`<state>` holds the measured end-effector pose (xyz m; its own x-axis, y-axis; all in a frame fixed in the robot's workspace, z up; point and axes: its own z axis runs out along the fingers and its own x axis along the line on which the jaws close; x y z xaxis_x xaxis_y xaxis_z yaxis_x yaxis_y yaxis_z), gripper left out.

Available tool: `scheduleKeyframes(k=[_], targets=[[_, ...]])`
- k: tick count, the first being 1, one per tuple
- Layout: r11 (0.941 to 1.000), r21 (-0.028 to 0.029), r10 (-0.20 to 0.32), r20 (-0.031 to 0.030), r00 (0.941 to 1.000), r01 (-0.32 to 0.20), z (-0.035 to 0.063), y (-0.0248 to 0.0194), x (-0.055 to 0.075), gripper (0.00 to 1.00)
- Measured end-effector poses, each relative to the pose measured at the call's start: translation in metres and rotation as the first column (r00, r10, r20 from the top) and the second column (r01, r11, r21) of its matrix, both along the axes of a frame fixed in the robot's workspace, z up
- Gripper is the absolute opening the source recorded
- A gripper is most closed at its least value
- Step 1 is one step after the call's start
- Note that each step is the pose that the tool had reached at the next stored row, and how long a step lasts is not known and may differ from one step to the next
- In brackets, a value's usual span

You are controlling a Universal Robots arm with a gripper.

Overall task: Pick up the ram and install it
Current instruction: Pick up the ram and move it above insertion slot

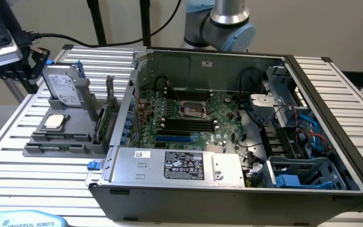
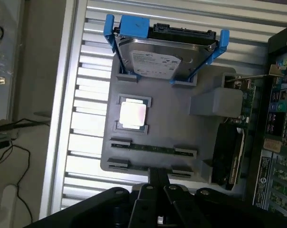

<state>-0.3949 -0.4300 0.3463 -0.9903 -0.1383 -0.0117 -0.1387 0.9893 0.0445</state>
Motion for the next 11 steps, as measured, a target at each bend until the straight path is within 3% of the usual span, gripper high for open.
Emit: scheduleKeyframes(k=[6, 11], targets=[[0.9941, 0.0, 0.108, 0.0001, 0.9941, -0.108, -0.001, 0.0, 0.0, 0.11], [0.98, 0.0, 0.199, 0.0001, 0.98, -0.199, -0.0018, 0.0, 0.0, 0.11]])
